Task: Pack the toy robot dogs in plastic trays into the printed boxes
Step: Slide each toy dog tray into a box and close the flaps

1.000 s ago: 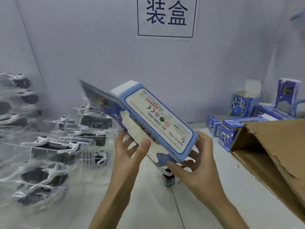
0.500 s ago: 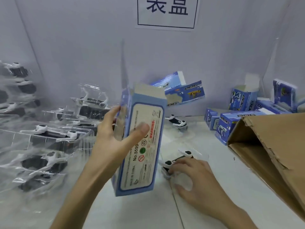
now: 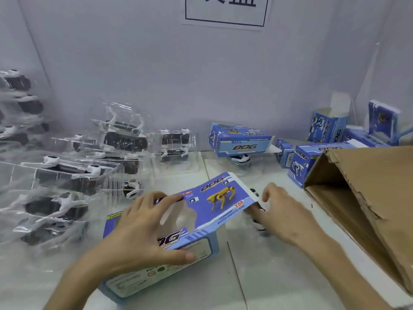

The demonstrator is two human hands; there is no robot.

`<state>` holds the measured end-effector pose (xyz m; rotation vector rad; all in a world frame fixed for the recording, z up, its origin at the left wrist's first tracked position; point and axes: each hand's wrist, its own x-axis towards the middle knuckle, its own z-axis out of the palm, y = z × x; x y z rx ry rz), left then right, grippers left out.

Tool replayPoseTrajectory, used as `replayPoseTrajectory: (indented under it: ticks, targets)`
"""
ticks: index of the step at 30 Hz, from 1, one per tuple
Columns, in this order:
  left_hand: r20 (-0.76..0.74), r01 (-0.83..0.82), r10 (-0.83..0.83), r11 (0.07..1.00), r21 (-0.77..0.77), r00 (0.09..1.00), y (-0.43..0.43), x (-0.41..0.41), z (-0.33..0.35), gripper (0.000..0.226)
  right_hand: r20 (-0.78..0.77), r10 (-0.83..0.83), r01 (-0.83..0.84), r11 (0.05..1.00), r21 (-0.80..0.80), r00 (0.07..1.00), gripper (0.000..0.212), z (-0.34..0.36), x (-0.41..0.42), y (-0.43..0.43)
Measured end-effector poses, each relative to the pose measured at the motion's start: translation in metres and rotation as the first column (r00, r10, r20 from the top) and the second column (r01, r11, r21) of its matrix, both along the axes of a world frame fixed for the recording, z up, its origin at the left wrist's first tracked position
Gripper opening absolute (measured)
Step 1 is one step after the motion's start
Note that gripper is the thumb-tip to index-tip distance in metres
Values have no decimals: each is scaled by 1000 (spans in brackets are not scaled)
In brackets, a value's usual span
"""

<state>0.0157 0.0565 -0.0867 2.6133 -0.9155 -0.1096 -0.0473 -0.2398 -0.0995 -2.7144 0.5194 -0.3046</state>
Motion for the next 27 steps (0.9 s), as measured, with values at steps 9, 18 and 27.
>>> replayPoseTrajectory:
  ticks: [9, 18, 27]
  targets:
    - [-53, 103, -114, 978, -182, 992, 23, 4, -4, 106, -302, 213, -199, 977, 75, 929, 77, 18, 6, -21]
    - [-137, 96, -132, 966, -242, 982, 25, 11, 8, 101, 46, 222, -227, 964, 141, 974, 92, 4, -16, -10]
    - [-196, 98, -154, 958, -269, 968, 35, 11, 11, 109, 164, 530, -552, 821, 145, 832, 86, 48, -72, 12]
